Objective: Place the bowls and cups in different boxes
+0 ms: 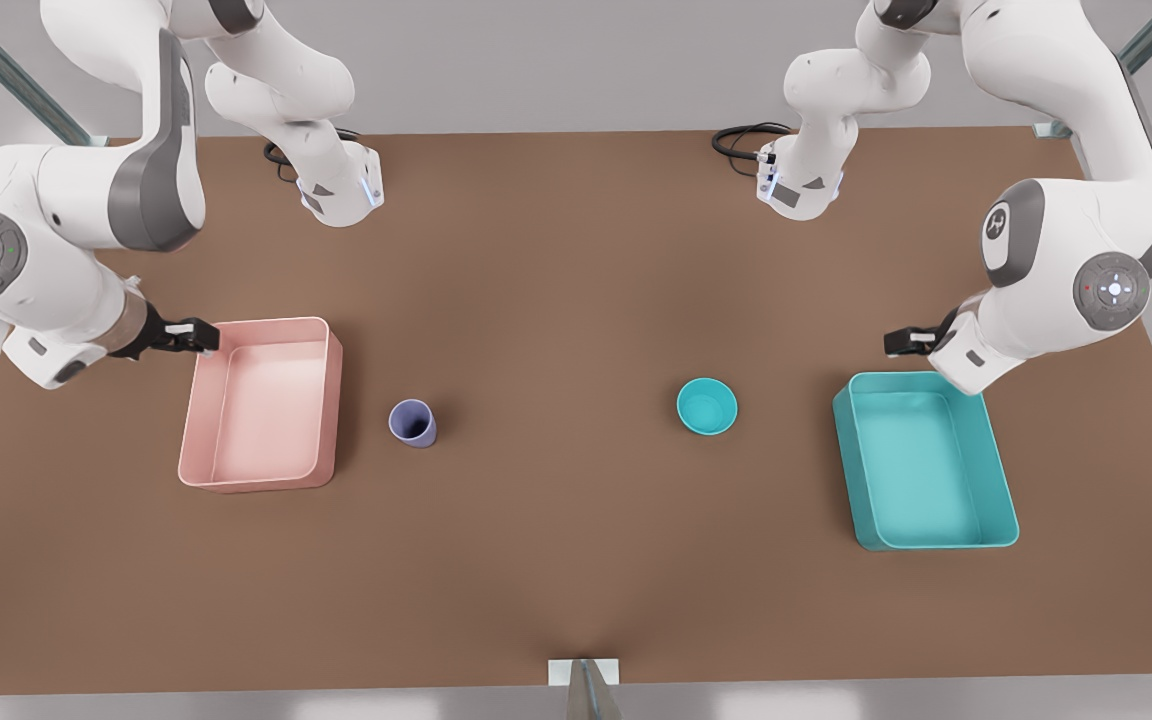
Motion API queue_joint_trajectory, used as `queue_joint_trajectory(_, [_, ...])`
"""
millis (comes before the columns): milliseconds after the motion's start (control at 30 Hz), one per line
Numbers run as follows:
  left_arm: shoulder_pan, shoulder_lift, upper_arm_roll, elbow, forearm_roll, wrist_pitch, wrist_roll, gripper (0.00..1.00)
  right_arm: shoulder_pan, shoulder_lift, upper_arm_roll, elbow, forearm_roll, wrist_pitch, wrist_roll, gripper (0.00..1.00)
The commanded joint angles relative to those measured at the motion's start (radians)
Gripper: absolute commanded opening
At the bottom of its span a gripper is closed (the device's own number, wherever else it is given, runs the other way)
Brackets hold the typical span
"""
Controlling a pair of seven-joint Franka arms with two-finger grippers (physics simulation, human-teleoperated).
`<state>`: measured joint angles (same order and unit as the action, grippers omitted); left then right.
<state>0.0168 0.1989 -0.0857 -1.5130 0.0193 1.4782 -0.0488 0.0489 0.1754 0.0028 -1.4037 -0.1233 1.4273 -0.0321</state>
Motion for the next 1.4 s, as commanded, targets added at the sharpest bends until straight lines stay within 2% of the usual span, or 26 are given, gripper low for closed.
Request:
queue_joint_trajectory(0, [0.0, -0.001, 0.0, 0.0, 0.001, 0.031, -0.01, 1.0, 0.0, -0.001, -0.001, -0.001, -0.002, 0.033, -0.046, 1.0])
queue_joint_trajectory(67, [-0.034, 0.073, 0.0, -0.01, -0.042, 0.082, -0.013, 1.0, 0.022, 0.073, 0.0, 0.017, 0.01, 0.021, -0.034, 1.0])
queue_joint_trajectory(100, [-0.034, 0.102, 0.0, -0.107, -0.142, 0.258, -0.011, 1.0, 0.051, 0.136, 0.002, 0.008, 0.002, 0.009, -0.029, 1.0])
queue_joint_trajectory(133, [-0.047, 0.139, 0.0, -0.2, -0.157, 0.415, 0.015, 1.0, 0.101, 0.202, 0.003, 0.006, 0.002, 0.009, -0.028, 1.0])
queue_joint_trajectory(167, [-0.058, 0.206, -0.002, -0.214, -0.215, 0.496, 0.079, 1.0, 0.134, 0.266, 0.003, 0.008, 0.019, 0.031, 0.001, 1.0])
queue_joint_trajectory(233, [-0.106, 0.234, -0.002, -0.305, -0.285, 0.683, 0.106, 1.0, 0.137, 0.314, 0.005, -0.018, 0.082, 0.168, 0.07, 1.0])
queue_joint_trajectory(300, [-0.127, 0.263, -0.002, -0.306, -0.291, 0.715, 0.109, 1.0, 0.129, 0.263, 0.003, -0.176, 0.137, 0.366, 0.112, 1.0])
queue_joint_trajectory(433, [-0.175, 0.304, -0.002, -0.319, -0.403, 0.743, 0.063, 1.0, 0.175, 0.233, 0.005, -0.366, 0.205, 0.637, 0.265, 1.0])
queue_joint_trajectory(500, [-0.19, 0.329, -0.002, -0.323, -0.4, 0.741, 0.064, 1.0, 0.203, 0.246, 0.005, -0.393, 0.226, 0.706, 0.325, 1.0])
queue_joint_trajectory(600, [-0.215, 0.35, -0.003, -0.401, -0.387, 0.735, 0.072, 1.0, 0.215, 0.277, 0.005, -0.383, 0.229, 0.728, 0.357, 1.0])
queue_joint_trajectory(667, [-0.216, 0.373, -0.003, -0.4, -0.366, 0.745, 0.07, 1.0, 0.212, 0.285, 0.006, -0.383, 0.229, 0.728, 0.356, 1.0])
queue_joint_trajectory(700, [-0.216, 0.378, -0.003, -0.4, -0.366, 0.745, 0.069, 0.94, 0.212, 0.285, 0.006, -0.388, 0.229, 0.728, 0.354, 1.0])
queue_joint_trajectory(767, [-0.216, 0.376, -0.002, -0.4, -0.367, 0.741, 0.066, 0.5, 0.212, 0.292, 0.006, -0.393, 0.231, 0.728, 0.354, 1.0])
queue_joint_trajectory(800, [-0.216, 0.373, -0.002, -0.398, -0.369, 0.737, 0.063, 0.34, 0.212, 0.296, 0.006, -0.393, 0.232, 0.728, 0.354, 1.0])
queue_joint_trajectory(833, [-0.215, 0.372, -0.002, -0.398, -0.374, 0.734, 0.063, 0.25, 0.213, 0.296, 0.006, -0.394, 0.234, 0.726, 0.354, 1.0])
queue_joint_trajectory(867, [-0.215, 0.372, -0.002, -0.397, -0.375, 0.734, 0.063, 0.21, 0.212, 0.296, 0.006, -0.399, 0.234, 0.726, 0.354, 1.0])
queue_joint_trajectory(1033, [-0.212, 0.344, -0.002, -0.392, -0.378, 0.665, 0.041, 0.21, 0.21, 0.305, 0.005, -0.42, 0.234, 0.728, 0.353, 1.0])
queue_joint_trajectory(1100, [-0.147, 0.277, 0.001, -0.359, -0.363, 0.533, 0.043, 0.21, 0.207, 0.306, 0.006, -0.434, 0.234, 0.728, 0.354, 1.0])
queue_joint_trajectory(1133, [-0.095, 0.261, 0.003, -0.294, -0.294, 0.458, 0.033, 0.21, 0.207, 0.297, 0.006, -0.448, 0.234, 0.728, 0.353, 1.0])
queue_joint_trajectory(1200, [0.055, 0.261, 0.006, -0.05, -0.142, 0.252, -0.039, 0.21, 0.21, 0.282, 0.006, -0.477, 0.243, 0.728, 0.351, 1.0])
queue_joint_trajectory(1267, [0.143, 0.264, 0.06, 0.022, -0.131, 0.255, -0.045, 0.21, 0.216, 0.289, 0.006, -0.486, 0.243, 0.728, 0.348, 1.0])
queue_joint_trajectory(1367, [0.146, 0.274, 0.141, -0.007, 0.01, 0.316, -0.036, 0.21, 0.218, 0.326, 0.006, -0.478, 0.243, 0.737, 0.348, 1.0])
